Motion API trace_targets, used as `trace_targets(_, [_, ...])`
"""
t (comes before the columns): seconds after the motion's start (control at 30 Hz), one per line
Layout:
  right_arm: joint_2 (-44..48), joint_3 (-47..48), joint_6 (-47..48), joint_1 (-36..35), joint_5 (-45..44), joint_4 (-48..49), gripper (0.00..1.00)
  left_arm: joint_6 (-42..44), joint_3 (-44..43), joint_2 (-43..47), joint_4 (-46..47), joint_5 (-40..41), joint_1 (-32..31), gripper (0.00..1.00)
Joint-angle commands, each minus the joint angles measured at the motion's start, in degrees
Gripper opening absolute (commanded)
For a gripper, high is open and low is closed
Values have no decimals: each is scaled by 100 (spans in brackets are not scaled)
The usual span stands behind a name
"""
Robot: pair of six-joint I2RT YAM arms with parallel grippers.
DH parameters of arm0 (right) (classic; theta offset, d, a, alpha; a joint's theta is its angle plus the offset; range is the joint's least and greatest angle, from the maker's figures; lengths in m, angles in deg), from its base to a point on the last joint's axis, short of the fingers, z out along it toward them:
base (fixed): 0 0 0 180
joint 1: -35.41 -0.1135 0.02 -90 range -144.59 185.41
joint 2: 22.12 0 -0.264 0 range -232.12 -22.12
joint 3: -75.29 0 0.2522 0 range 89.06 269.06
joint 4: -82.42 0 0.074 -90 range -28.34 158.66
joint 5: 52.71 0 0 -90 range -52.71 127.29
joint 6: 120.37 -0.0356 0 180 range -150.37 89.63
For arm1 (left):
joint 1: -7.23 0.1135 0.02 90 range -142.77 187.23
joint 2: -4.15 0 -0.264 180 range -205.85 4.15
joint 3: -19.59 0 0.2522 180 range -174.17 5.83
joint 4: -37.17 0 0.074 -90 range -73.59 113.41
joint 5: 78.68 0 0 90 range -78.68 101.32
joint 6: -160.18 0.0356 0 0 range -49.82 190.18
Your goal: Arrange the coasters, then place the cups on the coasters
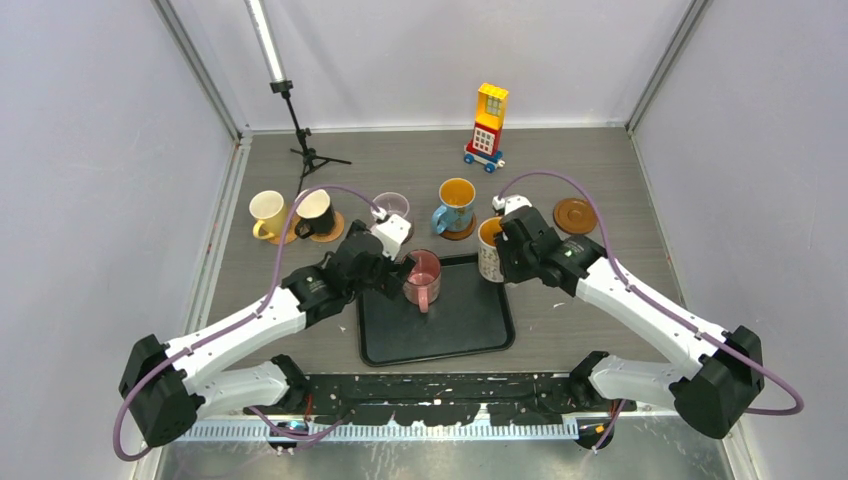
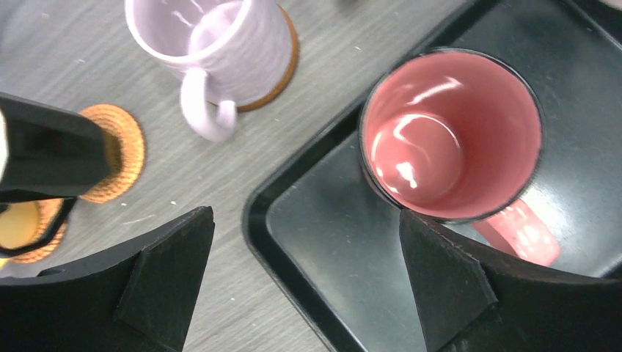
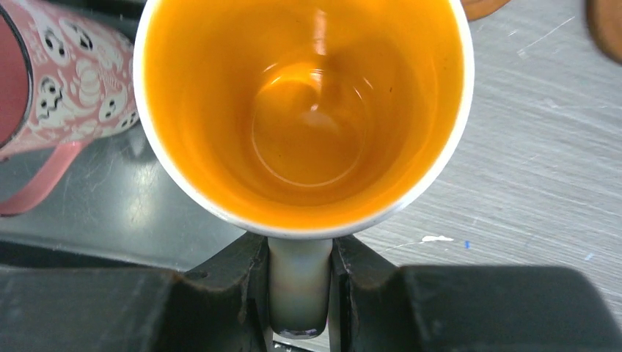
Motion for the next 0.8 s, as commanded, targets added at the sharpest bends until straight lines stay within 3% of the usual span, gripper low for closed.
trace_targets(0.0, [291, 709, 71, 225, -855, 520, 0, 318, -447, 47, 83, 341, 279, 100])
trace_targets(0.23, [-37, 1020, -388, 697, -1880, 1171, 0, 115, -879, -56, -136, 355, 611, 100])
trace_targets(0.37, [-196, 794, -494, 699, -2732, 2214, 0, 91, -1075, -144, -21, 359, 852, 100])
trace_targets(0.6, [-914, 727, -473, 894, -2618, 3211, 0, 57, -1277, -286, -19, 320, 1067, 100])
trace_targets(0.77, [-1345, 752, -716, 1151, -2519, 3329, 0, 163, -1323, -286, -74, 298, 1131, 100])
